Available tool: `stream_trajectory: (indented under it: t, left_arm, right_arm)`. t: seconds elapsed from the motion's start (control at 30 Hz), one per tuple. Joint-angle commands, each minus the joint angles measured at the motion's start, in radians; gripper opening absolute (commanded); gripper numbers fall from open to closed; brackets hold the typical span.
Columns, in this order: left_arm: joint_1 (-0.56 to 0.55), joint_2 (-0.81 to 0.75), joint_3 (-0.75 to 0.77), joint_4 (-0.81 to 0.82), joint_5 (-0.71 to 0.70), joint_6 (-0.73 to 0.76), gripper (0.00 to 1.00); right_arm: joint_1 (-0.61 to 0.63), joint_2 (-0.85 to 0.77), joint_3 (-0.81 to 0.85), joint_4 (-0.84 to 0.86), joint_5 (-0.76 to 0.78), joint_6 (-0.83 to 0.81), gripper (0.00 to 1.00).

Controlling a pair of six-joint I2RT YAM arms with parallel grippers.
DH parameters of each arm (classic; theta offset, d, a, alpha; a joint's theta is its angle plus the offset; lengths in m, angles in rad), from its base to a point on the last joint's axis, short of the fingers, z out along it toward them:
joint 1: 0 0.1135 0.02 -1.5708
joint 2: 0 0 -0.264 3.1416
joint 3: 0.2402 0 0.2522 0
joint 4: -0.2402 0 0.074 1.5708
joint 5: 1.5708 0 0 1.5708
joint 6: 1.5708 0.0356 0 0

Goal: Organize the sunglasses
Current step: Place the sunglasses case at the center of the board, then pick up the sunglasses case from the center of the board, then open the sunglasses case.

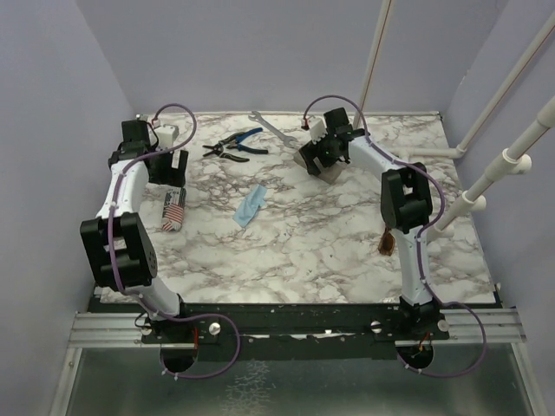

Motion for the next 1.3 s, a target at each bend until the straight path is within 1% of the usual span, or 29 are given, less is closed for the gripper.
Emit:
stream_trajectory:
  t: [0.0,0.07,0.1,0.13,0.2,0.23,0.27,0.33,0.4,0.47,0.5,0.57,0.67,0.73,0.8,0.83,0.93,0.97,1.13,1.27]
  left_arm:
    - [-0.001,-0.12,0.081,-0.085,0.141,0.071,0.96]
    - [-0.001,-0.169,0.09,-0.09,0.202,0.097,0.96]
    - [-0.001,-0.196,0.089,-0.09,0.236,0.108,0.96]
    - [0.0,-0.22,0.086,-0.091,0.282,0.114,0.96]
    - [-0.001,-0.269,0.07,-0.076,0.377,0.102,0.96]
    - [-0.001,-0.294,0.053,-0.051,0.427,0.073,0.96]
    - [-0.001,-0.319,0.031,-0.014,0.47,0.03,0.96]
    - [-0.005,-0.381,-0.035,0.1,0.54,-0.089,0.95]
    - [-0.027,-0.433,-0.109,0.223,0.581,-0.195,0.94]
    - [-0.072,-0.486,-0.169,0.307,0.595,-0.23,0.94]
    - [-0.187,-0.555,-0.231,0.378,0.605,-0.222,0.97]
    - [-0.263,-0.584,-0.252,0.415,0.635,-0.223,0.99]
    - [-0.317,-0.598,-0.267,0.517,0.709,-0.278,0.99]
    - [-0.352,-0.596,-0.273,0.595,0.757,-0.324,0.99]
    - [-0.395,-0.592,-0.285,0.715,0.779,-0.433,0.99]
    - [-0.414,-0.592,-0.299,0.806,0.781,-0.507,0.99]
    - [-0.467,-0.589,-0.338,1.103,0.777,-0.733,0.99]
    - [-0.494,-0.585,-0.337,1.159,0.772,-0.773,0.99]
    - [-0.601,-0.567,-0.308,1.228,0.746,-0.823,0.99]
    - [-0.615,-0.563,-0.306,1.245,0.745,-0.854,0.99]
  right_arm:
    - [0.006,0.023,-0.019,-0.022,0.048,-0.021,0.9]
    - [0.007,0.03,-0.019,-0.021,0.059,-0.026,0.86]
    - [0.007,0.034,-0.017,-0.023,0.063,-0.025,0.81]
    - [0.008,0.035,-0.014,-0.025,0.065,-0.028,0.7]
    - [0.011,0.036,-0.004,-0.031,0.074,-0.019,0.41]
    - [0.014,0.03,0.006,-0.042,0.074,-0.015,0.32]
    - [0.017,0.017,0.016,-0.056,0.067,-0.009,0.27]
    - [0.02,-0.03,0.022,-0.072,0.02,-0.001,0.24]
    - [0.022,-0.103,0.013,-0.077,-0.082,0.003,0.22]
    - [0.021,-0.2,-0.01,-0.075,-0.203,0.004,0.22]
    - [0.021,-0.37,-0.073,-0.044,-0.488,0.039,0.22]
    - [0.021,-0.478,-0.131,0.018,-0.646,0.104,0.22]
    - [0.024,-0.609,-0.268,0.211,-0.788,0.276,0.19]
    - [0.031,-0.693,-0.373,0.421,-0.833,0.447,0.18]
    - [0.047,-0.77,-0.465,0.58,-0.844,0.532,0.16]
    - [0.055,-0.806,-0.502,0.64,-0.841,0.561,0.15]
    - [0.081,-0.879,-0.553,0.712,-0.831,0.6,0.15]
    - [0.087,-0.894,-0.559,0.72,-0.835,0.609,0.15]
    - [0.122,-0.958,-0.59,0.766,-0.866,0.629,0.14]
    - [0.133,-0.989,-0.604,0.781,-0.896,0.634,0.14]
